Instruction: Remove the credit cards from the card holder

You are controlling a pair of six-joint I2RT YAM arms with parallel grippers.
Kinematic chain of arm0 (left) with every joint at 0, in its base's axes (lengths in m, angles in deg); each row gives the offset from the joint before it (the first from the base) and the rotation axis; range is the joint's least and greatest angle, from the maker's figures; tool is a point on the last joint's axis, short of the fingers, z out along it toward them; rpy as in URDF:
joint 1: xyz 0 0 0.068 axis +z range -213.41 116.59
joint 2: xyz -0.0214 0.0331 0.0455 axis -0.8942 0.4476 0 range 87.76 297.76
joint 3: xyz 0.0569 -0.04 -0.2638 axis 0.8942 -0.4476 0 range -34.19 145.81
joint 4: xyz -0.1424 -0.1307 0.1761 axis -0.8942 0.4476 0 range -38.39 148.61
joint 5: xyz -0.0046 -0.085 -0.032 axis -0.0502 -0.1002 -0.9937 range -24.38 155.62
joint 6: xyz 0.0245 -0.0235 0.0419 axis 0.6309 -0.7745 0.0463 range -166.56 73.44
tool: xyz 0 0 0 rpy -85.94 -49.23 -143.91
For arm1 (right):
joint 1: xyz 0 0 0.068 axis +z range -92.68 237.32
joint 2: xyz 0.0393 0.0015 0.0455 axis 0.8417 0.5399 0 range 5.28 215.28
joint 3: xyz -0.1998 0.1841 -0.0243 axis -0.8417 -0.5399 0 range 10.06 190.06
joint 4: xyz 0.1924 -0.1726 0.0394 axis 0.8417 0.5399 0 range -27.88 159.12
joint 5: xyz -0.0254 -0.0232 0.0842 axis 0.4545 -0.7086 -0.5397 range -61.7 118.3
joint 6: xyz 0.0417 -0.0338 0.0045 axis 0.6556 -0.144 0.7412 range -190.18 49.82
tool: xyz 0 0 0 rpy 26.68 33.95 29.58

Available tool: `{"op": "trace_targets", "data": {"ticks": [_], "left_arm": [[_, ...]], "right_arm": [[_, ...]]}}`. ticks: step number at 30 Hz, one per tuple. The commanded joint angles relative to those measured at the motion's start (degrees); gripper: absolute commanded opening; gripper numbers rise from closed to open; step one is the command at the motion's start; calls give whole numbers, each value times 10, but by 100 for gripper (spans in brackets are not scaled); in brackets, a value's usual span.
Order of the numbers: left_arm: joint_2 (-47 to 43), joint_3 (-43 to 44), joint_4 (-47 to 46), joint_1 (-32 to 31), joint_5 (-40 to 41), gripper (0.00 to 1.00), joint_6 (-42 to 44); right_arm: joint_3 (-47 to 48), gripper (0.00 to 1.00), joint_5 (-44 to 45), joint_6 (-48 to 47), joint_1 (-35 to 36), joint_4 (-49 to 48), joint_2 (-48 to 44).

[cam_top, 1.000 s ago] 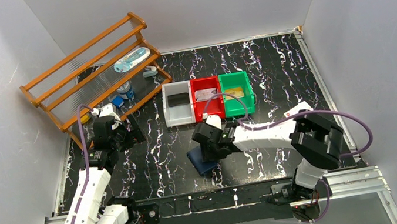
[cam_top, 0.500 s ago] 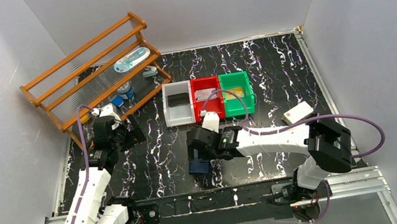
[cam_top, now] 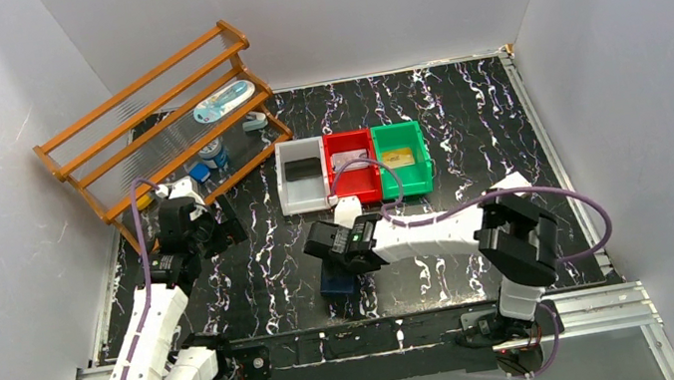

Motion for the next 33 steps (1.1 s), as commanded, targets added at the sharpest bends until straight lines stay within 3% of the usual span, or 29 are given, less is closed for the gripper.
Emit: {"op": "trace_targets", "data": {"ticks": [1,7,15,19,27,33], "left_arm": [[-10,9,9,-2,-3,98,-4],[-12,7,9,-1,-2,98,-4],[-7,6,4,-2,-31,98,1],[21,18,1,-17,-72,87,24],[51,7,-22,-127,-117,85,7],[106,0,-67,-203,-159,83,-19]], "right_arm": [[41,72,-9,10,0,-7,28],[59,61,-1,25,0,24,69],[-8,41,-11,40,-4,1,51],[-70,37,-76,9,-25,-97,17],[-212,31,-228,29,-80,-322,-49],[-275,32,-285,44,-112,-407,-67]]}}
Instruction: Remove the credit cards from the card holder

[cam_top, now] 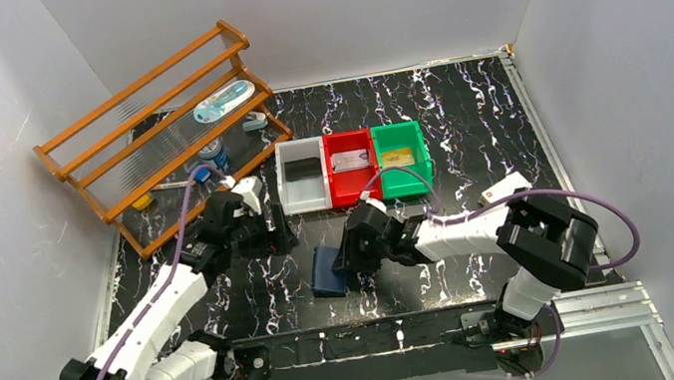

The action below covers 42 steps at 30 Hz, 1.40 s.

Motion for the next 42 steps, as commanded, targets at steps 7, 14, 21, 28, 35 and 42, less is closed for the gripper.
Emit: {"op": "trace_targets", "data": {"ticks": [7,14,21,28,35,42], "left_arm": [[127,-31,-106,-111,-48,79,-72],[173,-63,-157,-130,-76,64,-104],[201,-68,-172,-133,-98,36,-98],[187,-86,-170,-133,-85,13,-98],[173,-96,-170,-133,-69,0,-104],[163,-100,-163,-133,-50,0,-112]], "right_arm": [[-77,32,-81,24,-20,-79,-1],[-98,33,-86,34,-30,-98,-4],[-115,33,-93,43,-39,-115,-8],[-144,33,-108,50,-55,-138,-25],[-166,34,-125,50,-77,-144,-41],[-191,35,-144,55,-104,-160,-60]]}}
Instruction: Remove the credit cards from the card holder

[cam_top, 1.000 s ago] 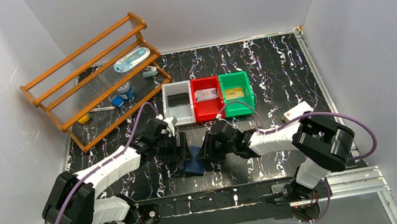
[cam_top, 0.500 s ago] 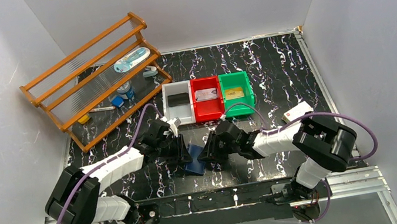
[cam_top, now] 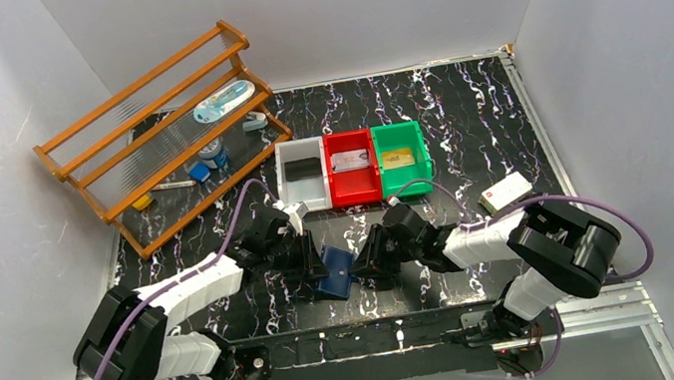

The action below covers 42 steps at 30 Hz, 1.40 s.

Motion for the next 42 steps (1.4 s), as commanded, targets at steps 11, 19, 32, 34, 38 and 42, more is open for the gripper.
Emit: {"op": "trace_targets", "data": {"ticks": [11,19,32,34,38,42], "left_arm": [[-33,-9,47,5,36,0,11],[-40,5,64,5,36,0,13],[-52,16,64,5,28,0,5],[-54,15,67,5,29,0,6],[-56,15,72,4,30,1,8],[-59,18,82,5,41,1,12]], "right_arm": [[28,62,17,-85,-24,141,-70],[114,84,33,-157,-24,273,-101],[238,72,61,-106,45,314,47],[240,71,86,-88,53,323,58],[213,64,87,-54,53,311,64],[189,59,101,-39,53,322,52]]}}
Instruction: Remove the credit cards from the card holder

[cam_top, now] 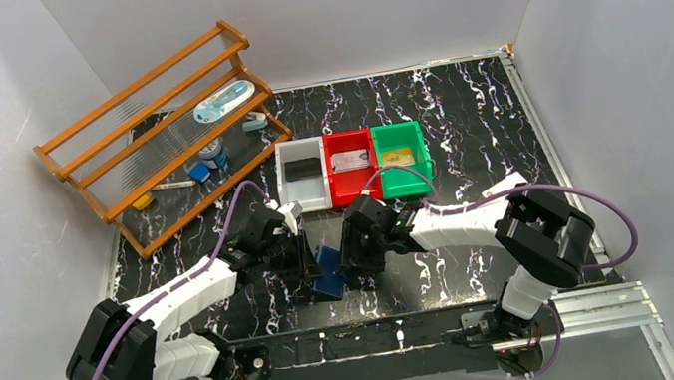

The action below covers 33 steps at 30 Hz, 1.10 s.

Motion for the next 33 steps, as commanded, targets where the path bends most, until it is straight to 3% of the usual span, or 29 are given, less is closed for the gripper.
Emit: {"op": "trace_targets", "data": {"ticks": [1,16,23,31,33], "left_arm": [[-16,15,36,3,23,1,14],[-4,25,50,2,20,5,28],[-1,29,61,3,26,5,34],[-4,22,62,3,33,6,31],[-6,23,63,2,34,9,32]], "right_arm": [[-26,58,41,27,-1,23,-15],[-42,44,34,-4,-6,-32,-47],[-64,32,-19,24,-6,-116,-14],[-95,19,-9,41,-7,-138,-28],[-96,12,-8,38,-7,-137,-34]]}}
